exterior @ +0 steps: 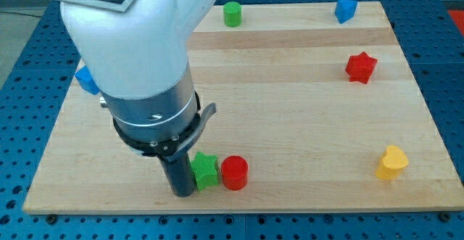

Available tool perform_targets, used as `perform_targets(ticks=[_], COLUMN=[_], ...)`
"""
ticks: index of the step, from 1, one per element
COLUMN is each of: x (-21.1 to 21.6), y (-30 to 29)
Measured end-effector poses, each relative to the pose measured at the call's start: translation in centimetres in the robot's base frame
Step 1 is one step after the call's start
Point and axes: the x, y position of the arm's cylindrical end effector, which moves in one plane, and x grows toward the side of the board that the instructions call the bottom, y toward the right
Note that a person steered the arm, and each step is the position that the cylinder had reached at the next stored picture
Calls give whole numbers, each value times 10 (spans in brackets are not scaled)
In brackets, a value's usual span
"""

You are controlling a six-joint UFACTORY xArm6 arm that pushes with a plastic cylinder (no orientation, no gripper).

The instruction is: Place the yellow heart to the right of the red circle

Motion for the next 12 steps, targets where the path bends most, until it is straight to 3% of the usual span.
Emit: perform_targets(ticks=[1,2,3,4,6,7,9,12], x=[-12,-54,-107,-130,-112,-56,-29,-37], y=[-34,-31,36,158,391,403,338,262])
